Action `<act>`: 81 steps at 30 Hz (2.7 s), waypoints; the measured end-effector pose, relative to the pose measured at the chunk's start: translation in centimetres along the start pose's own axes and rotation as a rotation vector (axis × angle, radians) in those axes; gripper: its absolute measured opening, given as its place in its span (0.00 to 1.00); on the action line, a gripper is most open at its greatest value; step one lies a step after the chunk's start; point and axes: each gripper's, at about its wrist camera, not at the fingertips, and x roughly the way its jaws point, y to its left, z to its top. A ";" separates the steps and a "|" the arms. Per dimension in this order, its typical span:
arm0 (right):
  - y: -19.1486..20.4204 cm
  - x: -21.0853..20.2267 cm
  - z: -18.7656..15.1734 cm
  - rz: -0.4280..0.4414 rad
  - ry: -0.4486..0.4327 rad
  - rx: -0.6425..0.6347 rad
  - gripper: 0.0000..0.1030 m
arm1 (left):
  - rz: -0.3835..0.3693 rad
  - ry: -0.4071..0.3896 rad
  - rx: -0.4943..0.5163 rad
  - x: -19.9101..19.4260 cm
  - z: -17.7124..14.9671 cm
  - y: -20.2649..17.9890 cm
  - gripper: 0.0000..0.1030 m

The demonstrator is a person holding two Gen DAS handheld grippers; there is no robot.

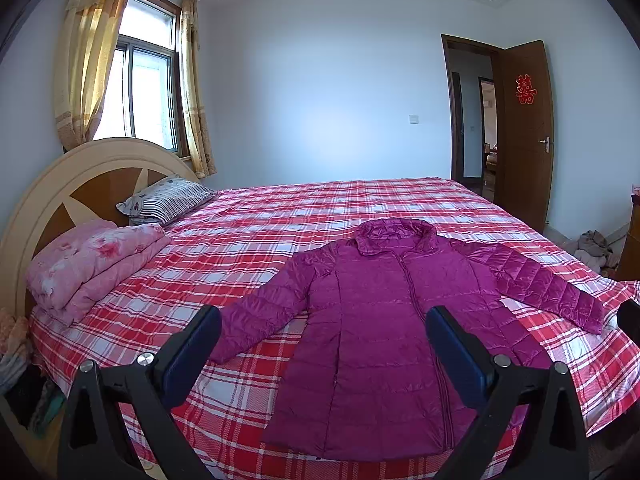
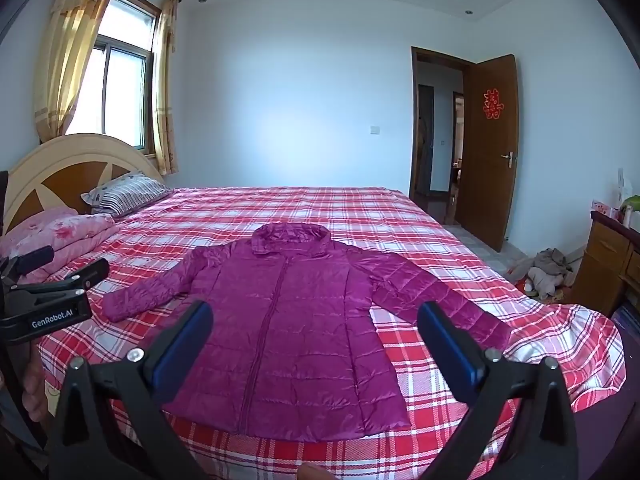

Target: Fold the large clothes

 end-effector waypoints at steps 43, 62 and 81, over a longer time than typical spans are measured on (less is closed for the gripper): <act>0.3 0.7 -0.7 0.010 0.011 -0.003 1.00 | 0.031 -0.008 -0.031 0.3 0.0 1.0 0.99; 0.4 0.8 -0.8 0.016 0.014 -0.004 1.00 | 0.038 -0.001 -0.034 0.5 -0.1 1.0 0.99; -0.6 2.5 -1.5 0.003 0.049 0.017 1.00 | 0.040 0.049 -0.018 3.4 -1.1 0.5 0.99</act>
